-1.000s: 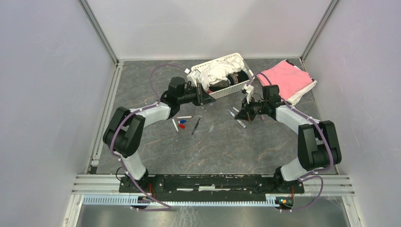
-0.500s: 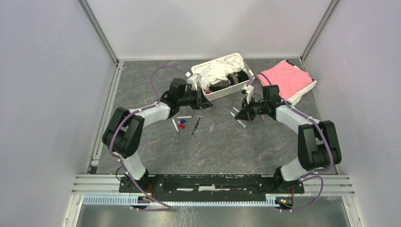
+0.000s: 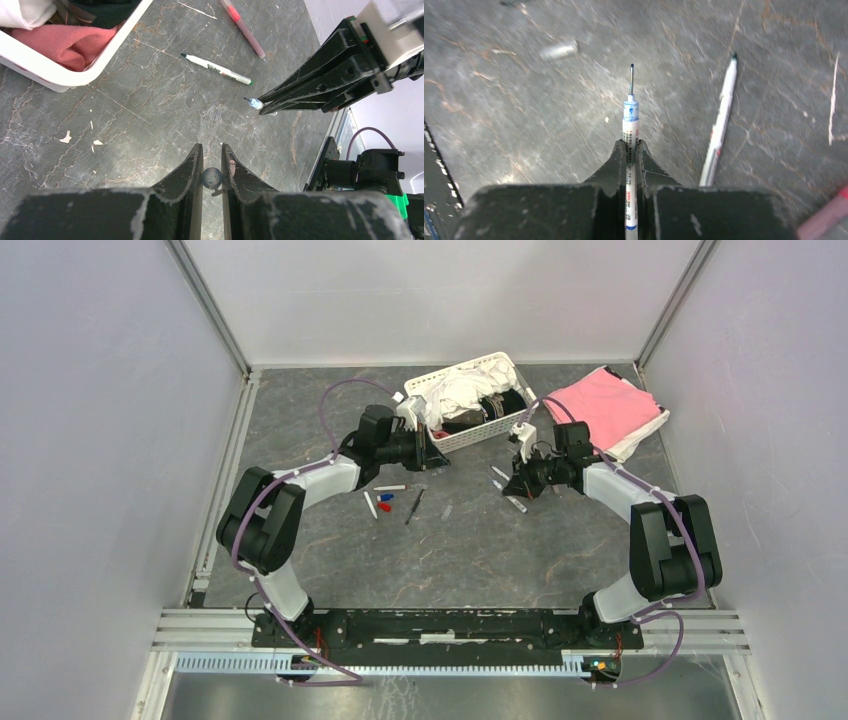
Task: Insert the pens into the pen caps
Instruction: Place the pen cap at the center of the board.
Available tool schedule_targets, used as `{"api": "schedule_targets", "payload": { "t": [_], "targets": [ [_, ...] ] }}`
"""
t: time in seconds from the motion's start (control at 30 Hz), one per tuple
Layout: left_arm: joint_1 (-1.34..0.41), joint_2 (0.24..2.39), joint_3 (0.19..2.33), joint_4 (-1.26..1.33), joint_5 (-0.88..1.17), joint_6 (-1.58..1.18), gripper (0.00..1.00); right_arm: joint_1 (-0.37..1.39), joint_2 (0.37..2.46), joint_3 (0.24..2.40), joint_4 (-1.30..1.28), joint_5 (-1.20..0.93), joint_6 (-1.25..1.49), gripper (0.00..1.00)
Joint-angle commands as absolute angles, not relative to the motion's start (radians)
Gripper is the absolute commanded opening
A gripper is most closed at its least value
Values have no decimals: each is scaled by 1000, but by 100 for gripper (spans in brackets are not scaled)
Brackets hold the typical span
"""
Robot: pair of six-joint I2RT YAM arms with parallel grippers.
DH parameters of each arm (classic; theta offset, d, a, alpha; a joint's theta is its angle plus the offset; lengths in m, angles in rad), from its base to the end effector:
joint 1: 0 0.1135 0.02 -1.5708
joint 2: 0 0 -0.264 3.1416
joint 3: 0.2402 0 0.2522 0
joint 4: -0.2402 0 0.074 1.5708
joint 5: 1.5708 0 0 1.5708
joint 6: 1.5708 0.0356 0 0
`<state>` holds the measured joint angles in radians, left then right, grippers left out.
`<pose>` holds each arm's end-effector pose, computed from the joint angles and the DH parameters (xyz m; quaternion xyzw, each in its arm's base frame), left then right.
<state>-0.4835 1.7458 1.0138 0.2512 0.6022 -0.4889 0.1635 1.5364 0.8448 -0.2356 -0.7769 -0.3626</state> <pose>0.3270 -0.1945 0.2066 0.1515 0.8171 -0.4556 0.3192 0.2895 0.0730 0.1878 -0.3440 0.8166 0.3284 0.3270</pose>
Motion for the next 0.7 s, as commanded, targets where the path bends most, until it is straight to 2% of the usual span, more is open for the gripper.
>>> {"api": "schedule_targets", "payload": {
  "t": [0.0, 0.23, 0.67],
  "targets": [
    [-490, 1751, 1051, 247, 585, -505, 5, 159, 1512, 839, -351, -616, -460, 0],
    [-502, 1765, 1053, 245, 574, -508, 5, 144, 1445, 744, -325, -531, -443, 0],
    [-569, 1830, 1108, 126, 486, -480, 6, 144, 1468, 753, -324, -599, -428, 0]
  ]
}}
